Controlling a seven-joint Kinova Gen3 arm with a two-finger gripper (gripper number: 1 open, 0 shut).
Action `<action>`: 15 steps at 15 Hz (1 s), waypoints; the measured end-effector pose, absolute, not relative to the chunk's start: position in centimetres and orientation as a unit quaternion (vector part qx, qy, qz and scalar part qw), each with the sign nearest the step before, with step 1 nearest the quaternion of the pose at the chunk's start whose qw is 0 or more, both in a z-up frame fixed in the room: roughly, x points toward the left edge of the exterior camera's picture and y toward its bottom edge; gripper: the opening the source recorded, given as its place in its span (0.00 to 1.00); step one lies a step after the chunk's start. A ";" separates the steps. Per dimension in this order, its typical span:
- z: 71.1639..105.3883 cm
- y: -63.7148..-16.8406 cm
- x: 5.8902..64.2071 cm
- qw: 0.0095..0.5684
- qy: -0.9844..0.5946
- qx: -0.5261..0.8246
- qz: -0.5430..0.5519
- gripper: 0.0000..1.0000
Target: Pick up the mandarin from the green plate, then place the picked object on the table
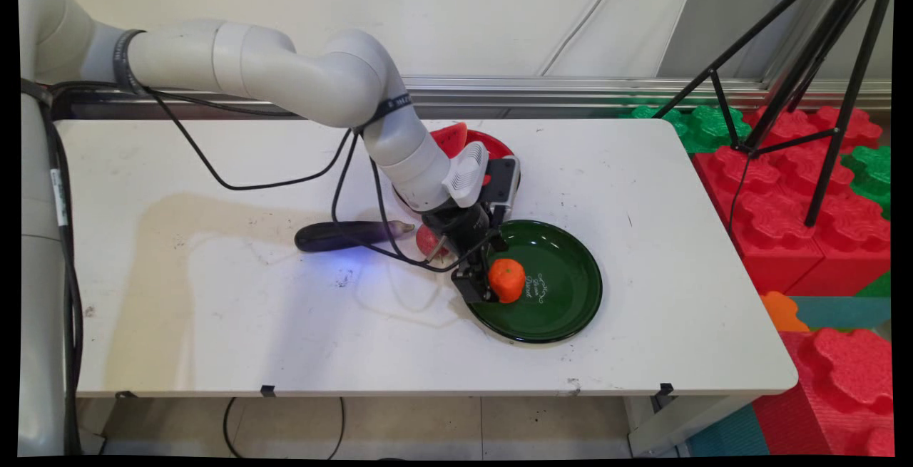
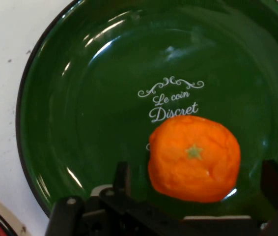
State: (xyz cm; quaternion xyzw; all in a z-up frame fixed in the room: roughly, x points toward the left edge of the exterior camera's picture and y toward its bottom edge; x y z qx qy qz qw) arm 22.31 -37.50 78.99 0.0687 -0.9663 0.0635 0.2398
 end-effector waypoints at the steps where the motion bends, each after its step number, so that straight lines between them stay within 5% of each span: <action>1: 78.8 -37.6 22.1 0.238 -0.967 0.068 0.065 1.00; 5: 78.5 -37.9 21.7 0.234 -0.968 0.064 0.067 1.00; 6: 78.5 -38.0 21.6 0.234 -0.968 0.063 0.067 0.00; 15: 78.7 -38.0 21.4 0.235 -0.968 0.054 0.069 0.00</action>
